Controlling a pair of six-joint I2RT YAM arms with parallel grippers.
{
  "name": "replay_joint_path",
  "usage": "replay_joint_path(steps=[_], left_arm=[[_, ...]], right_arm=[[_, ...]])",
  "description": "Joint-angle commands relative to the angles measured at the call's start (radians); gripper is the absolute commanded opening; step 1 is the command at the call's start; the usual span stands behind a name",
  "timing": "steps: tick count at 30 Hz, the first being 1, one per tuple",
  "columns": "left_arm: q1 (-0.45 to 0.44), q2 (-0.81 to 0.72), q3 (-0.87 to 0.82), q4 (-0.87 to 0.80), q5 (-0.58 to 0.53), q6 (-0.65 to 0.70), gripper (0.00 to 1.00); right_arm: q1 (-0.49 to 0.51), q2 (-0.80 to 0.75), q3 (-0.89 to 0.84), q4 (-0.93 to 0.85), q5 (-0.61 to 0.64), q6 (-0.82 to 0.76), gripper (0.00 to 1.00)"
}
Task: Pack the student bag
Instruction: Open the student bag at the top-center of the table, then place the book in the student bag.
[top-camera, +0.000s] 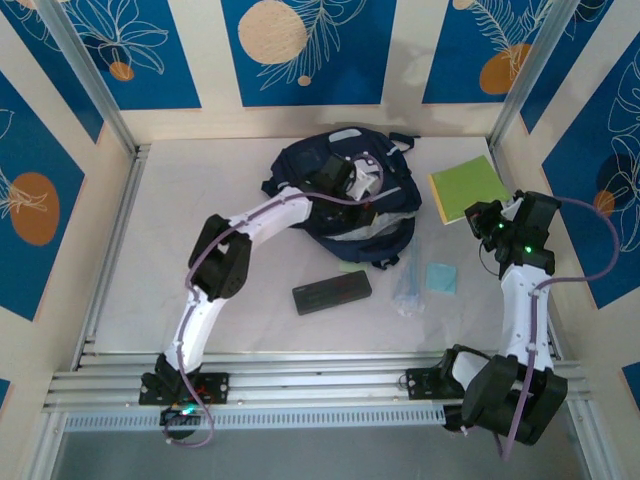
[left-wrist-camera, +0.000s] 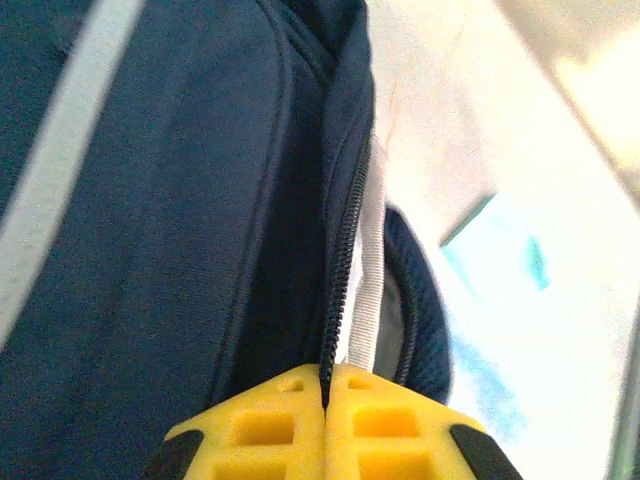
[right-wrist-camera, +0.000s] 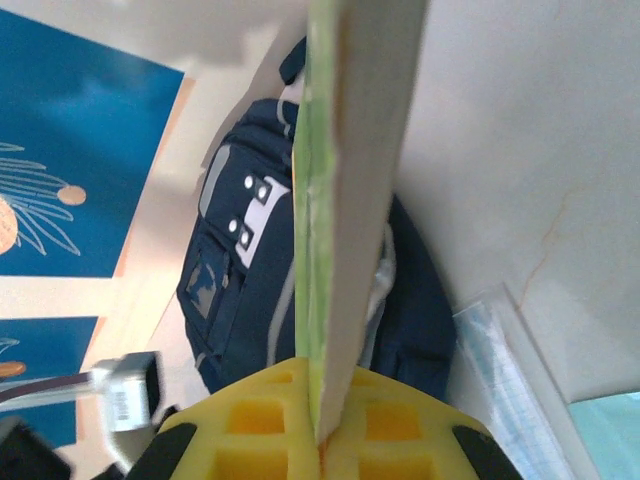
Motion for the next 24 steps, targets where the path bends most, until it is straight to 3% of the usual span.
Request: replay_joint_path(steps=[1, 4, 10, 15, 19, 24], left_arm=[[0.092, -0.121, 0.001, 0.168, 0.085, -0.167, 0.0], [0.134, -0.118, 0.026, 0.211, 0.117, -0.245, 0.0], [0.151, -0.148, 0.034, 0.331, 0.13, -0.351, 0.0], [0.14, -0.154, 0.033, 0.431, 0.169, -0.443, 0.0], [0.114, -0.174, 0.01, 0.484, 0.176, -0.475, 0.0], [0.096, -0.222, -0.091, 0.625, 0.191, -0.575, 0.0]], right_arm=[[-0.007, -0.082, -0.012, -0.002, 0.079, -0.02, 0.0], [-0.008, -0.11, -0.034, 0.004, 0.085, -0.012, 0.0], [0.045, -0.062, -0.06, 0.051, -0.043, 0.025, 0.0], [0.221, 0.054, -0.09, 0.237, -0.155, 0.152, 0.0], [0.403, 0.182, -0.059, 0.364, -0.107, 0.22, 0.0], [0.521, 0.364, -0.027, 0.617, -0.068, 0.336, 0.0]])
